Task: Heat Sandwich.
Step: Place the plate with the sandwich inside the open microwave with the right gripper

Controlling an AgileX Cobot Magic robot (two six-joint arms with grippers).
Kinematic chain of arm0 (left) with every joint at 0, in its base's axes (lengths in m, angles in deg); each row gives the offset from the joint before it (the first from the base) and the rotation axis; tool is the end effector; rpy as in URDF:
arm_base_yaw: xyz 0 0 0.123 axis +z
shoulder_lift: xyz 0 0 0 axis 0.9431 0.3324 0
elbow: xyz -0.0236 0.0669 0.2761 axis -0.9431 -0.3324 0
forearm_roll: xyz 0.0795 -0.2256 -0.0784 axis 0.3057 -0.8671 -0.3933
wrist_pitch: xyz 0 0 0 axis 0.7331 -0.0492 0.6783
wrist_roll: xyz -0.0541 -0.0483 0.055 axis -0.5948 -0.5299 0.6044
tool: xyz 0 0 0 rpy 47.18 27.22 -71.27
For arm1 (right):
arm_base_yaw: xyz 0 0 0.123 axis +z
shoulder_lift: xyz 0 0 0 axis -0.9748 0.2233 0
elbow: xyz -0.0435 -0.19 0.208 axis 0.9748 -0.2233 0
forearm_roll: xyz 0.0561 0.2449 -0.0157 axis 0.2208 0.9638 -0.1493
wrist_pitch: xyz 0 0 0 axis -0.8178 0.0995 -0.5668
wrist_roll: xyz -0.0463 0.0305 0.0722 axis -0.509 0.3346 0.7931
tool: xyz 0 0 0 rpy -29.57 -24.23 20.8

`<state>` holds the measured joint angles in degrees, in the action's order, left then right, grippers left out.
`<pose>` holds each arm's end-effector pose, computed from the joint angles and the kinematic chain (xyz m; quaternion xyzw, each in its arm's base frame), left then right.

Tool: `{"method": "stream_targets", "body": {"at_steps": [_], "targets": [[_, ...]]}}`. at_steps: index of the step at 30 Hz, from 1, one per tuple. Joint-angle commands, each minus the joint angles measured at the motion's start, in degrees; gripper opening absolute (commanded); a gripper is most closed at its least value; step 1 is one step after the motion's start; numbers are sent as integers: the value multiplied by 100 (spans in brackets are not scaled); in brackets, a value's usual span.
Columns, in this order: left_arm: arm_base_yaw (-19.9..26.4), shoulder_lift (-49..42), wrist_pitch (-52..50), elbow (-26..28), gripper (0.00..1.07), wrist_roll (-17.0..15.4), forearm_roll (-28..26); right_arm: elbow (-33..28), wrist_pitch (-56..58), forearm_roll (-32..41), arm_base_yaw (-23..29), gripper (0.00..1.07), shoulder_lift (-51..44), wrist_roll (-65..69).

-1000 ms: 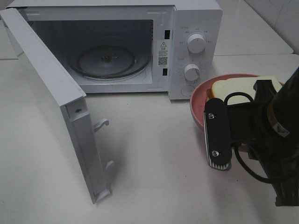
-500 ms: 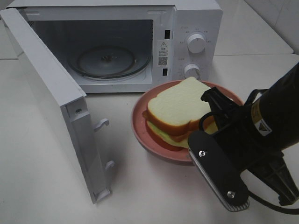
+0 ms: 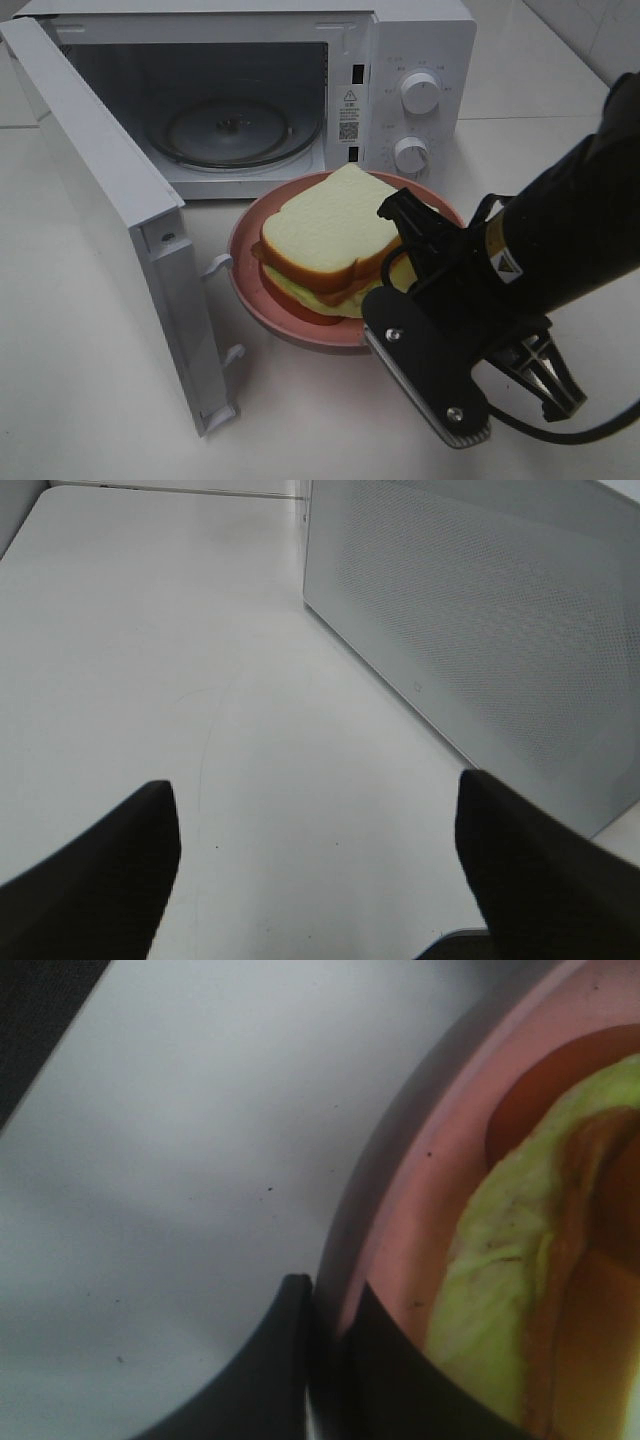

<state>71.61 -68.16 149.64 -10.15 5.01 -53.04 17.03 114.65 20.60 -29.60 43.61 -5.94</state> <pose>-0.0085 -0.0079 0.2800 0.0071 0.8520 -0.0359 0.5223 0.1834 0.1834 0.2002 -0.8753 0.4252 -0.1241 0.1938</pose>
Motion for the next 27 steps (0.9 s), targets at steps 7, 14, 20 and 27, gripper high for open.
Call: {"method": "stream_targets", "body": {"at_steps": [7, 14, 20, 27], "targets": [[6, -23, -74, -6, 73, -29, -17, 1031, -212, 17, -17, 0, 877, -361], [6, -23, -74, -6, 73, -29, -17, 1639, -195, 40, -206, 0, 1324, -470], [6, -23, -74, -6, 73, -29, -17, 2057, -189, 97, -344, 0, 1656, -963], [6, -23, -74, -6, 73, -29, -17, 2607, -201, 372, -413, 0, 2097, -1152]]}}
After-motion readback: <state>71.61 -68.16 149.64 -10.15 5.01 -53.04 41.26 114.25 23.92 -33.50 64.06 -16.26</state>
